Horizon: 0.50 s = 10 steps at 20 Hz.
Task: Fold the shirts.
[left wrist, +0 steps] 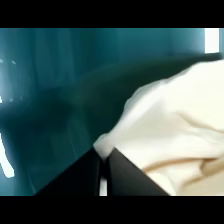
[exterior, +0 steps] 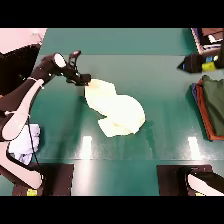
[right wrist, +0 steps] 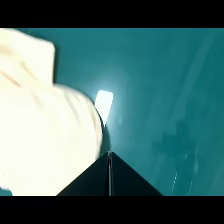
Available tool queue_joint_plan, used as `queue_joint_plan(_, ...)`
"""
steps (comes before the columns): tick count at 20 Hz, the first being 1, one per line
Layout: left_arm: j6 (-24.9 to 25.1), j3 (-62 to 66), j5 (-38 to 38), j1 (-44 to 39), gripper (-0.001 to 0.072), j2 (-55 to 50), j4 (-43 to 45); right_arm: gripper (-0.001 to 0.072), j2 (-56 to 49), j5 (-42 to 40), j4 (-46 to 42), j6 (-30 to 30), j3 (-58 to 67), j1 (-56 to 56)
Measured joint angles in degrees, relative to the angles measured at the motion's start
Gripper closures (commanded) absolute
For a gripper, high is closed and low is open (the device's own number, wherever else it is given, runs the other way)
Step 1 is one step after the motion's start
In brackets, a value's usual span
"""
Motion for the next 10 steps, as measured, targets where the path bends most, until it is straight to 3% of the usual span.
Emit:
queue_joint_plan(1,0.3,0.5,-0.2,0.1,0.0685,1.3,0.6,0.0541,0.9,0.4,0.1,0.2,-4.3,-0.4)
queue_joint_plan(2,0.6,0.9,-0.2,0.3,0.0685,2.7,1.0,0.0337,1.8,0.5,0.8,0.3,-9.0,-0.7)
queue_joint_plan(3,0.8,1.1,-0.3,0.3,0.0685,3.9,1.3,0.0283,2.5,0.3,2.0,0.3,-13.5,-0.7)
queue_joint_plan(10,1.3,1.5,-2.4,0.5,0.0684,7.0,2.2,0.0283,0.3,-12.5,17.4,-3.2,-36.9,5.5)
